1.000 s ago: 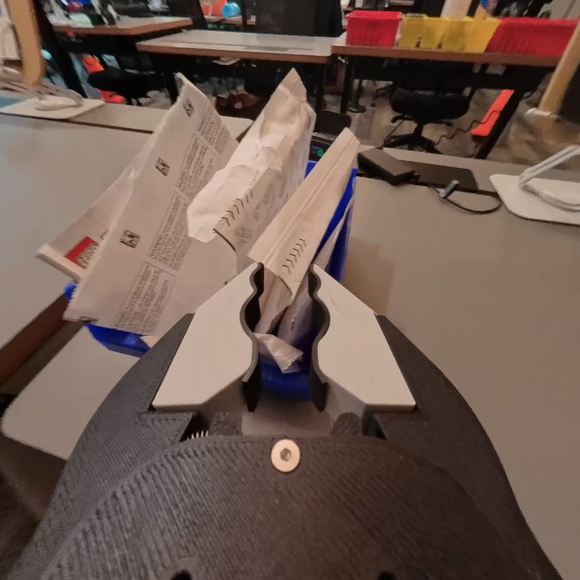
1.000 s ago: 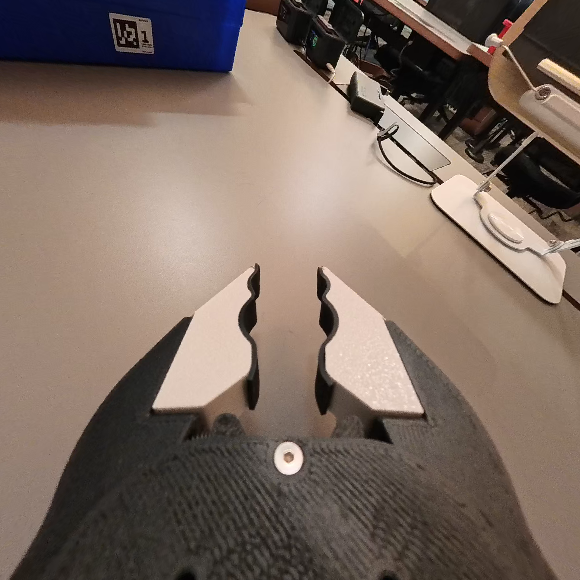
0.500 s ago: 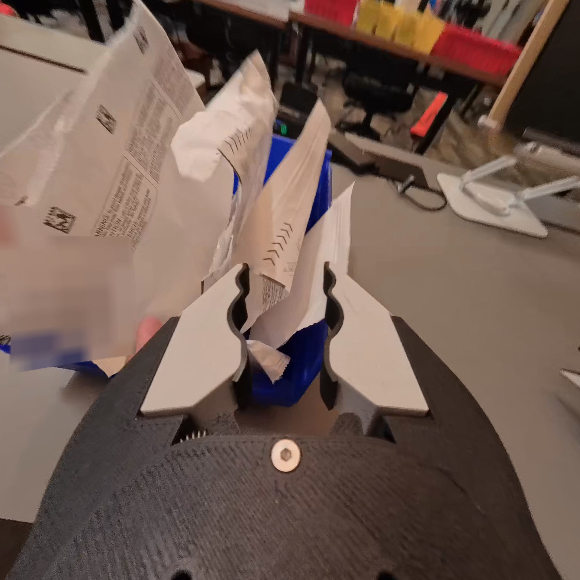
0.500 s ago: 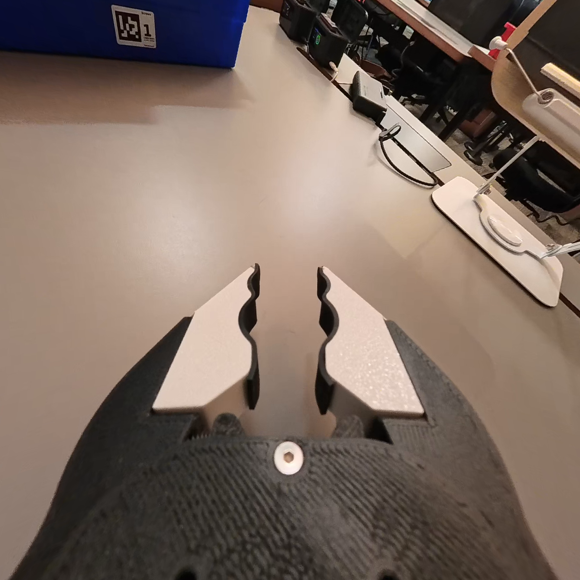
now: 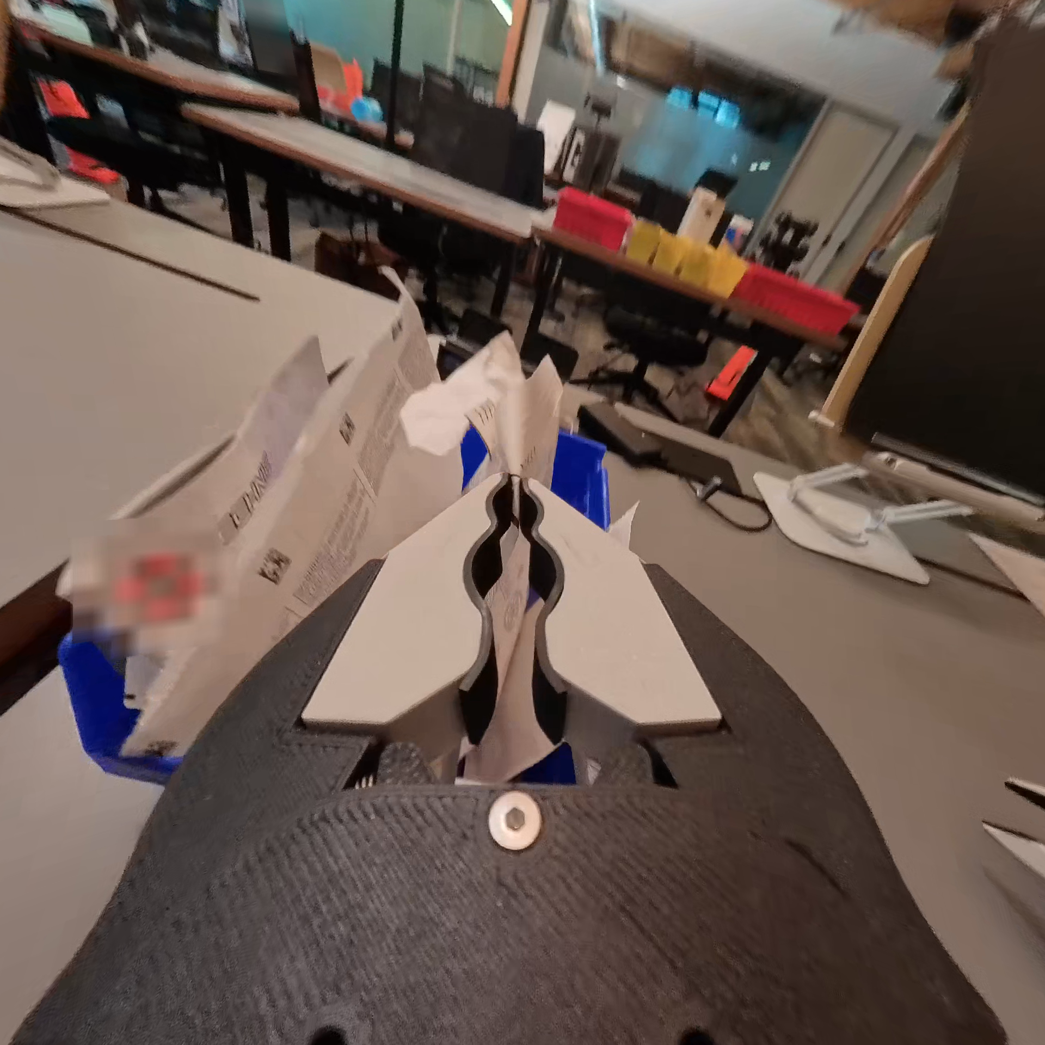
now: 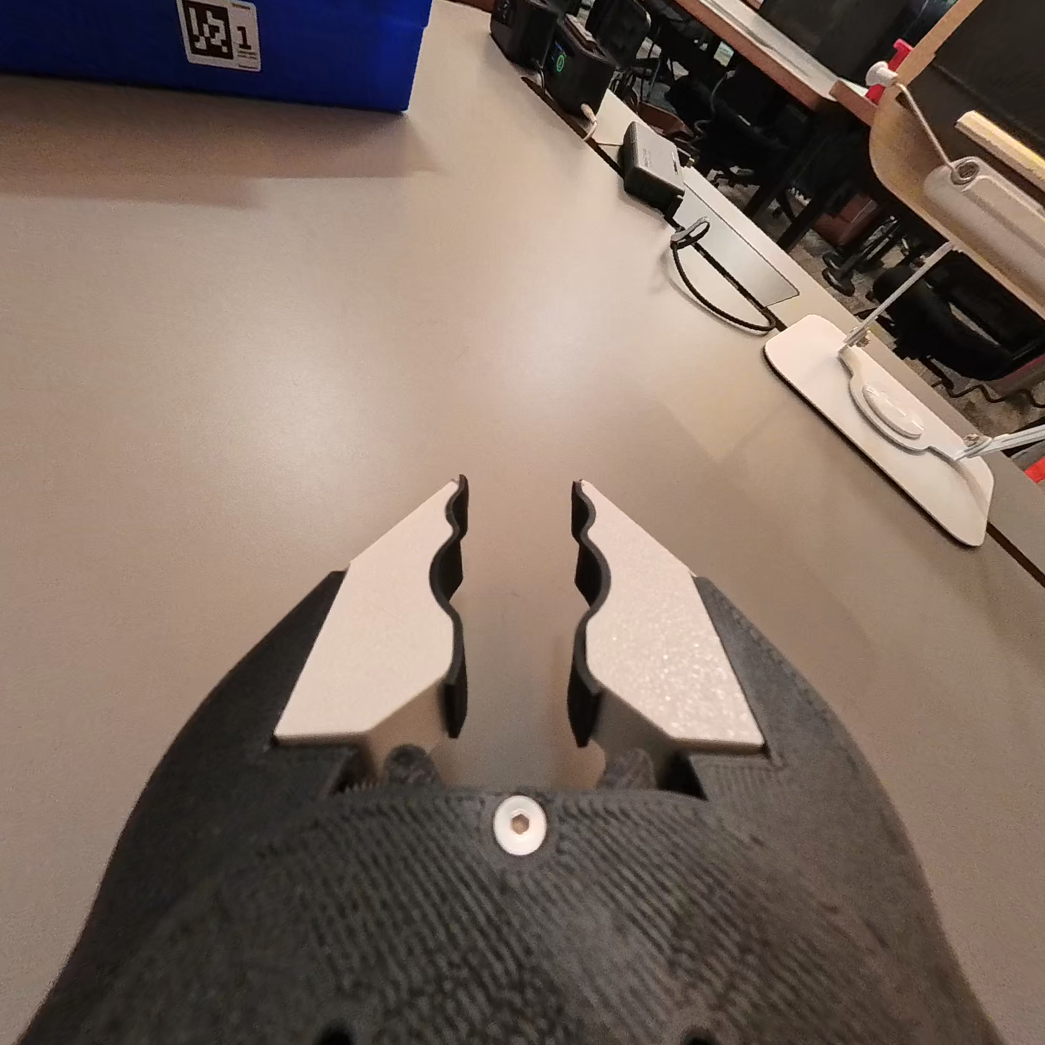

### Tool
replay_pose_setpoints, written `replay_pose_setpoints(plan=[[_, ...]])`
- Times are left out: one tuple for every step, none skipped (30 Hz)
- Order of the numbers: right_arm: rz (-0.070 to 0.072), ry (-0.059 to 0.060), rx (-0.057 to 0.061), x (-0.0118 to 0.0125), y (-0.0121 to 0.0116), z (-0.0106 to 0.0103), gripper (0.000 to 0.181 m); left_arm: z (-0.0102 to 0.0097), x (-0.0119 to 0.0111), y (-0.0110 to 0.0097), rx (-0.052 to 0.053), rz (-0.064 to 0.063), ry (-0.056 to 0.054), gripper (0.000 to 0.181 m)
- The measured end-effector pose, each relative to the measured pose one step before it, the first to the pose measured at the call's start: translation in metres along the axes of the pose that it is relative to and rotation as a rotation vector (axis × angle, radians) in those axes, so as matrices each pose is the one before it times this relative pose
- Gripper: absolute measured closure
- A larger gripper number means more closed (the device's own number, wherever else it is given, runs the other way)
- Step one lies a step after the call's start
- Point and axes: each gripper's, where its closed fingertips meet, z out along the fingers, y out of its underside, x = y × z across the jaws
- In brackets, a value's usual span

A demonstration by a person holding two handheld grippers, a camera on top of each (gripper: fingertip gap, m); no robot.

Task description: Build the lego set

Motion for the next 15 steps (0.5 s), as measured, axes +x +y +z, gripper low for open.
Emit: replay_pose_setpoints(plan=[[-0.0020, 0.0035, -0.0015, 0.00076, 0.00045, -0.00002, 0.146, -0.00221, -0.00106, -0.00663, 0.0228, 0.0042, -0.0020, 0.181], [0.0000, 0.0014, -0.0007, 0.00053, 0.00021, 0.00000, 0.146, -0.00188, -0.00012, -0.00509, 0.0189, 0.0145, -0.0023, 0.181], [0.0003, -0.0005, -0.0003, 0.00007, -0.00001, -0.00002, 0.146, -0.00137, 0.00041, -0.00321, 0.0135, 0.0177, -0.0026, 0.181], [-0.0012, -0.0002, -0.0007, -0.00014, 0.00008, 0.00007, 0.146, -0.00058, 0.00096, -0.00045, 0.0006, 0.0167, -0.0022, 0.181], [-0.0026, 0.0001, -0.0005, -0.00021, 0.00012, 0.00000, 0.146, -0.00017, 0.00168, 0.00052, -0.0030, 0.0149, 0.0012, 0.181], [-0.0033, 0.0004, -0.0003, -0.00027, -0.00001, 0.00009, 0.146, 0.00011, 0.00161, 0.00088, -0.0015, 0.0138, -0.0002, 0.181], [-0.0034, 0.0006, -0.0004, -0.00021, 0.00006, -0.00004, 0.146, 0.00018, 0.00122, 0.00106, -0.0019, 0.0130, -0.0024, 0.181], [-0.0028, 0.0006, -0.0004, -0.00016, -0.00004, 0.00000, 0.146, 0.00009, 0.00168, 0.00043, 0.0012, 0.0123, 0.0000, 0.181], [-0.0014, 0.0002, -0.0001, -0.00004, 0.00006, -0.00001, 0.146, 0.00011, 0.00207, 0.00000, 0.0033, 0.0111, 0.0026, 0.181], [0.0001, 0.0000, 0.0002, -0.00006, -0.00001, -0.00007, 0.146, 0.00027, 0.00187, 0.00020, 0.0014, 0.0097, 0.0013, 0.181], [0.0016, 0.0000, 0.0003, 0.00029, 0.00007, -0.00009, 0.146, 0.00040, 0.00183, 0.00026, -0.0008, 0.0081, 0.0002, 0.181], [0.0022, -0.0004, 0.0003, 0.00020, -0.00009, -0.00001, 0.146, 0.00047, 0.00253, 0.00033, -0.0014, 0.0072, 0.0042, 0.181], [0.0017, -0.0002, 0.0000, 0.00024, 0.00010, -0.00011, 0.146, 0.00066, 0.00439, 0.00110, -0.0067, 0.0068, 0.0135, 0.181], [0.0007, 0.0001, -0.0002, 0.00009, 0.00006, 0.00003, 0.146, 0.00067, 0.00660, 0.00261, -0.0163, 0.0064, 0.0258, 0.181], [-0.0003, 0.0003, -0.0001, 0.00008, 0.00009, -0.00013, 0.146, 0.00114, 0.01057, 0.00611, -0.0355, 0.0096, 0.0486, 0.181]])
